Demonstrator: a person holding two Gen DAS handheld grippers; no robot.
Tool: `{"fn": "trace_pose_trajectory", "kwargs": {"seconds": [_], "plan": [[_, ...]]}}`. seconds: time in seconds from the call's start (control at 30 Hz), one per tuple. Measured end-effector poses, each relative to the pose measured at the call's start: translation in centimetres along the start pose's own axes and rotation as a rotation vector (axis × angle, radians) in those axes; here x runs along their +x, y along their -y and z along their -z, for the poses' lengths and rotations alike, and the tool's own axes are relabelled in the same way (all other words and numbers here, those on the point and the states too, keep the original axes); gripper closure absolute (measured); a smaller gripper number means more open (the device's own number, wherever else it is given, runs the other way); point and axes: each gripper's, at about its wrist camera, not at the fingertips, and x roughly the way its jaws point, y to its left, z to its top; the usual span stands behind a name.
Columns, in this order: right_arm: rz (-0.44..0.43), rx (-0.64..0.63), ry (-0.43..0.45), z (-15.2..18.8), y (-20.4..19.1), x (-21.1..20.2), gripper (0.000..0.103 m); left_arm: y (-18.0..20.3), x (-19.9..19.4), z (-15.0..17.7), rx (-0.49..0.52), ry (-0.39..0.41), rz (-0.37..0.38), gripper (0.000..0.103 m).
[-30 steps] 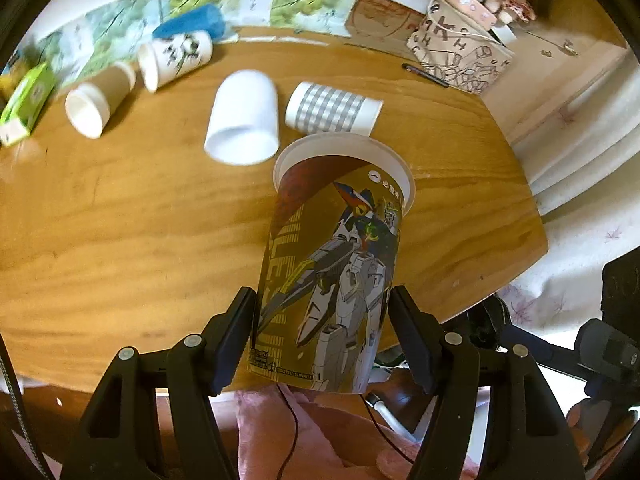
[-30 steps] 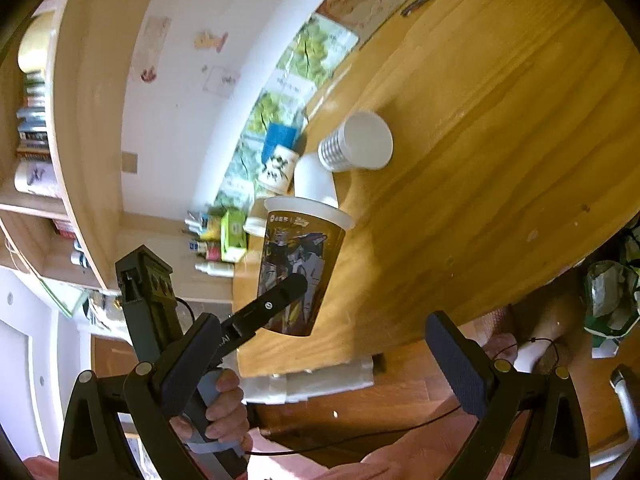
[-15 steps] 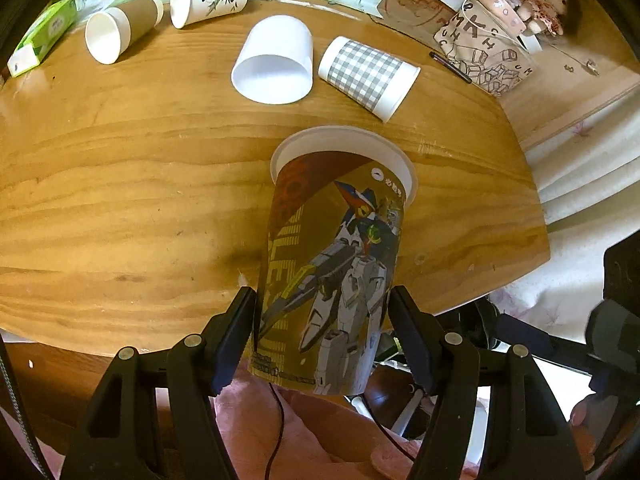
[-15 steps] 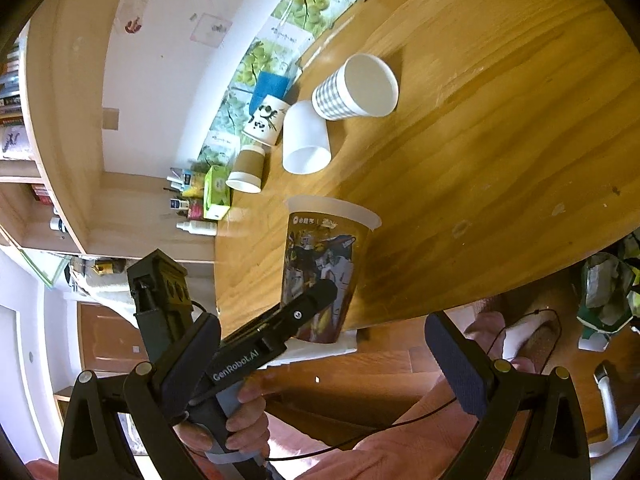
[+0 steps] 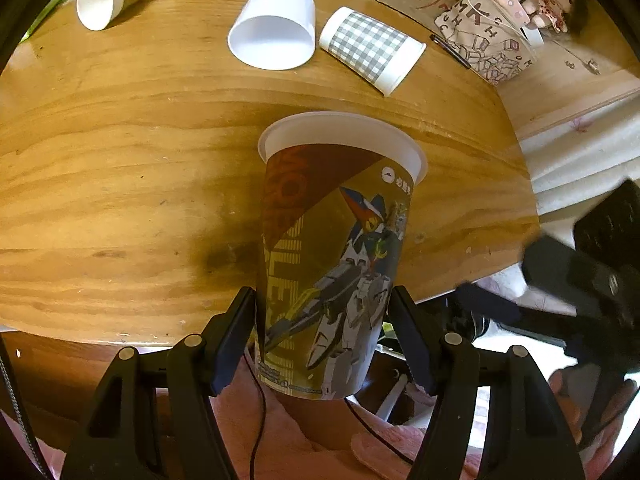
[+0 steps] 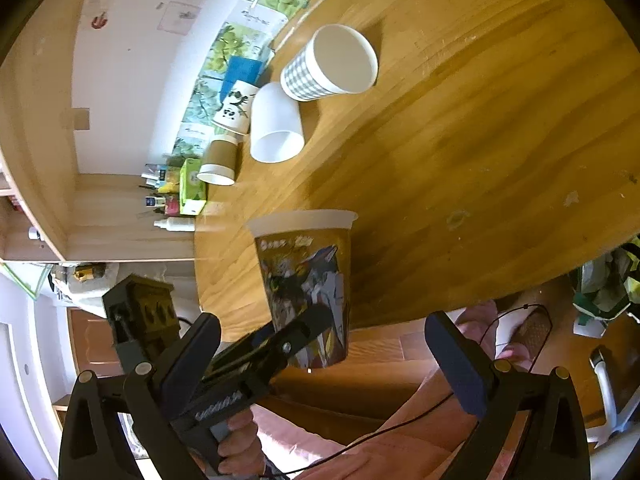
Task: Flip cup upright
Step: 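Close the right gripper on the cup while the left gripper opens and releases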
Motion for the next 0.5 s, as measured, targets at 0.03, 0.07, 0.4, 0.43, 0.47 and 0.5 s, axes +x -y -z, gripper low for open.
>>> {"fn": "trace_pose_trajectory", "kwargs": {"seconds": [0.03, 0.07, 0.4, 0.43, 0.47, 0.5], "plan": [[0.004, 0.004, -0.001, -0.3, 0.0, 0.3, 0.001, 0.1, 0.1, 0.0, 0.008, -0.001, -0.003, 0.032], [0.005, 0.005, -0.003, -0.7, 0.0, 0.7, 0.001, 0.3, 0.1, 0.0, 0.019, -0.002, -0.006, 0.032], [0.037, -0.023, -0.045, -3.2, -0.8, 3.5, 0.001, -0.3, 0.8, -0.4, 0.017, -0.046, 0.039, 0.032], [0.039, -0.025, -0.051, -3.2, -0.9, 3.7, 0.001, -0.4, 0.8, -0.4, 0.015, -0.047, 0.045, 0.032], [0.043, -0.028, -0.059, -3.3, -1.0, 4.0, 0.001, -0.6, 0.8, -0.5, 0.010, -0.050, 0.057, 0.032], [0.048, -0.032, -0.065, -3.4, -1.0, 4.2, 0.001, -0.7, 0.9, -0.6, 0.005, -0.054, 0.068, 0.032]]}}
